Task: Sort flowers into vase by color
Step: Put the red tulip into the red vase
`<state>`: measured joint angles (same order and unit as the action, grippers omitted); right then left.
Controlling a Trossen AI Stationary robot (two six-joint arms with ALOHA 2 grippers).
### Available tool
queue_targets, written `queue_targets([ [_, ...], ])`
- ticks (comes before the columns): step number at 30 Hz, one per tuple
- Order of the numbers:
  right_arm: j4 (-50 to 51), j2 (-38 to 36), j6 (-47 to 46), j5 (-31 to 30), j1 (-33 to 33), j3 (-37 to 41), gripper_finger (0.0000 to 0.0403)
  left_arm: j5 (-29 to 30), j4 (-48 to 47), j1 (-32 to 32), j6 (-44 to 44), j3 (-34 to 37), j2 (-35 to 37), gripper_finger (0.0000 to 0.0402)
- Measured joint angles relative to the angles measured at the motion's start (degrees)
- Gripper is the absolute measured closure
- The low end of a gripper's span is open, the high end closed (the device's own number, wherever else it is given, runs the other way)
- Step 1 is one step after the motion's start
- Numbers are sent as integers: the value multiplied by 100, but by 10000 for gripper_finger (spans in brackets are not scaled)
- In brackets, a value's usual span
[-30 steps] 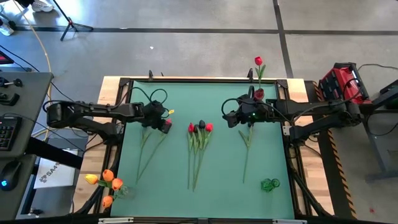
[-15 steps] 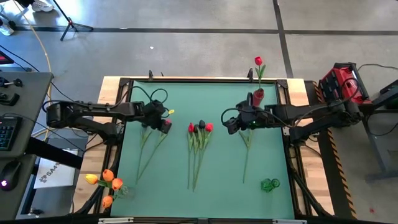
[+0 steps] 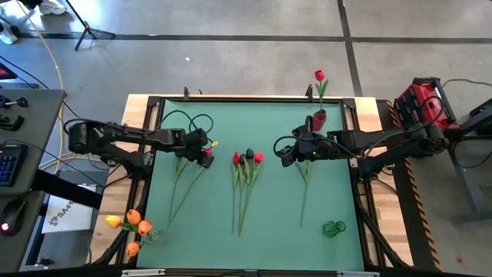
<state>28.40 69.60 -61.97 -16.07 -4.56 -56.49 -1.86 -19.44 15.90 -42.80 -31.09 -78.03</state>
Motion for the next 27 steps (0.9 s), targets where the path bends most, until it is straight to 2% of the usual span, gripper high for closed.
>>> queue_targets([
  [4, 0, 0, -14, 4, 0, 0, 243, -192, 271, 4, 43, -8, -236, 304],
  [11, -2, 0, 1, 5, 0, 0, 243, -375, 296, 68, 135, 4, -157, 393],
  [17, -171, 32, 35, 15, 0, 0, 243, -713, 452, 227, 97, 4, 289, 395],
  [22, -1015, 320, 174, 397, 1, 2, 243, -722, 808, 323, -15, -69, 982, 398],
  [27, -2090, 787, 419, 831, 51, 2, 243, -714, 2036, 358, 190, -211, 1547, 400],
])
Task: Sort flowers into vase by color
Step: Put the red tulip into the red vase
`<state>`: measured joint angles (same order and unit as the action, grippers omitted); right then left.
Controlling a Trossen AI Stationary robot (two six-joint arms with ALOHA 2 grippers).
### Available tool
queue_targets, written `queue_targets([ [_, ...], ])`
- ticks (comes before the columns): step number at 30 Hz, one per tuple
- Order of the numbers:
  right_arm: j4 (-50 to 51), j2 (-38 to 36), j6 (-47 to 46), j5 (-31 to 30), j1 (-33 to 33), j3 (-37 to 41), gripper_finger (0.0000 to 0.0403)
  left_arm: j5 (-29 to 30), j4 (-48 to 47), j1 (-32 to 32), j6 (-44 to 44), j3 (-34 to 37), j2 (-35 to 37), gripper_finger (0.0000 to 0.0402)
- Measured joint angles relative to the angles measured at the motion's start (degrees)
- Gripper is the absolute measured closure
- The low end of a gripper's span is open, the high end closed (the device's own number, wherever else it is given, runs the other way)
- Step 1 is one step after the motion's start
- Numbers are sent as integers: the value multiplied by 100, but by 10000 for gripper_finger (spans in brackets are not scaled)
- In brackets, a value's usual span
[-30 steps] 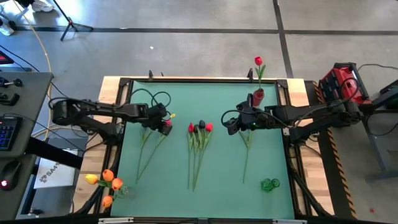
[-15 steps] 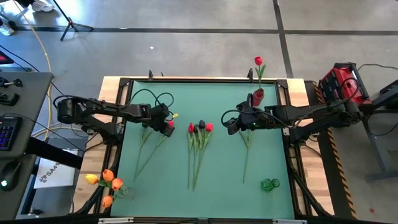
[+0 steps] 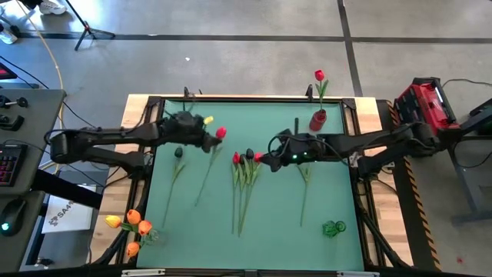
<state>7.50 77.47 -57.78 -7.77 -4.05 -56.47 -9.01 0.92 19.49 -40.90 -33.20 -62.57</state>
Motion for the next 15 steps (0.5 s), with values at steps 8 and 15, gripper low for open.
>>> queue_targets([
  [8, -1586, 406, 796, 472, 118, 0, 243, -12, 2287, -7, 161, -14, 109, 401],
  [15, -1812, 426, 1431, 398, 509, -2, 241, -18, 3380, -7, 464, -14, -168, 401],
])
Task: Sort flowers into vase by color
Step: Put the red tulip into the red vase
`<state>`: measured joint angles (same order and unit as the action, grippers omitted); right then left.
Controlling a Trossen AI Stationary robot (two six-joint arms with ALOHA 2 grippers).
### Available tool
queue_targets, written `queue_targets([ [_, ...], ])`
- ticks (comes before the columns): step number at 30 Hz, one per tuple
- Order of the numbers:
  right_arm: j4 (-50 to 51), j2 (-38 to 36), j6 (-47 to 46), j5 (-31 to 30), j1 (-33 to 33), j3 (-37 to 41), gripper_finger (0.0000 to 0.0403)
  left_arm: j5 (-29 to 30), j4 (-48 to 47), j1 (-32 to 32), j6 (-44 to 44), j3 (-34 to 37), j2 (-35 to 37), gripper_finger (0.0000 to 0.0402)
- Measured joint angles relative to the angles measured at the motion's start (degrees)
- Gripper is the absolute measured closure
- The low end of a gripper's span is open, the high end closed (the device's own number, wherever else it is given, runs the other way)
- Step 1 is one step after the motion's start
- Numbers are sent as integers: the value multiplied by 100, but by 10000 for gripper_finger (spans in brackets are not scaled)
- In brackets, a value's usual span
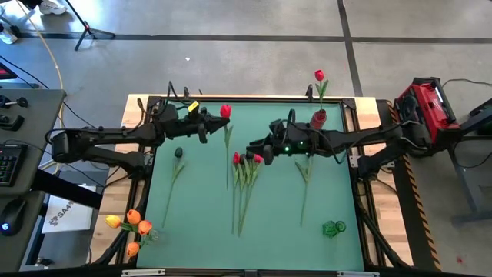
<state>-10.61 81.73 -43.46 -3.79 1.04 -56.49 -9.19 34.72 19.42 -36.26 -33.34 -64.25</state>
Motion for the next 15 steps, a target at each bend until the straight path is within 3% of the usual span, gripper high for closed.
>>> queue_targets([
  [6, -256, 39, 467, 258, 279, 0, 214, 95, 481, 0, 17, -47, -356, 401],
  [11, -253, 330, 478, 296, 336, -2, 181, 130, 506, -8, 212, -428, -725, 401],
  [15, -192, 532, 475, 277, 467, -150, 179, 105, 503, -9, 398, -745, -976, 401],
])
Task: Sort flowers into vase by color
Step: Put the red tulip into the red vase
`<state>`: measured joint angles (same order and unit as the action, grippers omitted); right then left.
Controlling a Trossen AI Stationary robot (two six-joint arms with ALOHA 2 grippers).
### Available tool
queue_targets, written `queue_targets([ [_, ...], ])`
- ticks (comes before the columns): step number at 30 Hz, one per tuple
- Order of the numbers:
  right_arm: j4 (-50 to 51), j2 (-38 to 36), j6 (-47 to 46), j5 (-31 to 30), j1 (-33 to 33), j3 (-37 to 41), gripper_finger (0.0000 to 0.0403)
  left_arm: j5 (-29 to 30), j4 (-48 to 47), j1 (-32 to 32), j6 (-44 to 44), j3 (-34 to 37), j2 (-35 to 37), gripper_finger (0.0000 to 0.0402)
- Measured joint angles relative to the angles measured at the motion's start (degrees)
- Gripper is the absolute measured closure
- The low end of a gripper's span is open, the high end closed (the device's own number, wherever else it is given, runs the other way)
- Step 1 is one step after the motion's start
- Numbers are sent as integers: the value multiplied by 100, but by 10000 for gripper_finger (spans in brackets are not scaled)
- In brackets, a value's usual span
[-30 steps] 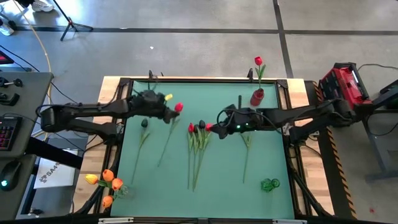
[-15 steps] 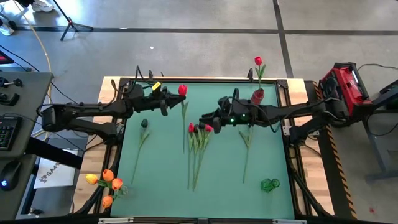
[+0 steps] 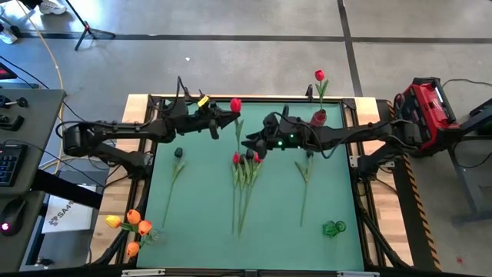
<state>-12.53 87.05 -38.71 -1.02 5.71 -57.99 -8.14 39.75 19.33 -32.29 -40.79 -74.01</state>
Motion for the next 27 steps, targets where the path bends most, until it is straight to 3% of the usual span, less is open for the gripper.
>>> queue_targets([
  [15, 652, 34, 425, 68, 486, -593, 245, -201, -13, -2, 107, -500, -545, 401],
  [27, 604, 34, 491, 286, 558, -609, 371, -199, -149, -2, 254, -512, -631, 398],
])
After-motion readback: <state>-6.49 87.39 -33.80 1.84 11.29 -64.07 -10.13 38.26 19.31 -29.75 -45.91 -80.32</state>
